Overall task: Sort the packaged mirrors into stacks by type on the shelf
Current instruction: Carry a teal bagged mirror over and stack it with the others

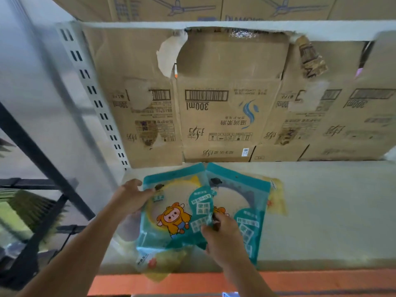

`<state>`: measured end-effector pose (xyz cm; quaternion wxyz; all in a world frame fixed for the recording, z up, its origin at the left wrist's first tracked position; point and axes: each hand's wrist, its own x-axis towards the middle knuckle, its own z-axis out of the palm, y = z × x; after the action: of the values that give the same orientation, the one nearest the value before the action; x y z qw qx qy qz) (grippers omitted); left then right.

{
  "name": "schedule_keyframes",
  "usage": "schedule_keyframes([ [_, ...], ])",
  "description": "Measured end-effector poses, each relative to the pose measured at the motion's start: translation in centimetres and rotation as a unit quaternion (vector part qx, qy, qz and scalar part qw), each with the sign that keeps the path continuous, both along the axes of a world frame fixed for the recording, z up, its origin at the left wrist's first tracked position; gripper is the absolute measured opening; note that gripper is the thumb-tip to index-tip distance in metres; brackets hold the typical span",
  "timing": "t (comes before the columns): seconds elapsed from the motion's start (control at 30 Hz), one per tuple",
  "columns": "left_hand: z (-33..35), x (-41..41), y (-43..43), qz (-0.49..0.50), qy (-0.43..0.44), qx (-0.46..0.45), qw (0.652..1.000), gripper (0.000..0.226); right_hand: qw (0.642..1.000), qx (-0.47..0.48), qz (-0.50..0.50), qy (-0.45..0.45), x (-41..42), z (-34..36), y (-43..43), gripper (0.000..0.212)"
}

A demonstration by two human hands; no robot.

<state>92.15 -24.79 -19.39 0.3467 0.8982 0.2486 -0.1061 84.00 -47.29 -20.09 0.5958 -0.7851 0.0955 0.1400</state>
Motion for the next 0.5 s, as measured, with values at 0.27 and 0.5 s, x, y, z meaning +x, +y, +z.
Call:
schedule_keyframes([
  [0.27,0.2,1.7,-1.4,-0.060,0.001,0.058,0.997,0.025,0.998,-0.016,-0.037,0.040,0.0,1.0,-2.1,0.005],
  [0.5,-0.1,2.2,-2.9,-0.104,-0.025,0.088,0.990,0.027,0.996,-0.028,-0.073,0.038,-0.9,0.6,-3.4,0.018],
])
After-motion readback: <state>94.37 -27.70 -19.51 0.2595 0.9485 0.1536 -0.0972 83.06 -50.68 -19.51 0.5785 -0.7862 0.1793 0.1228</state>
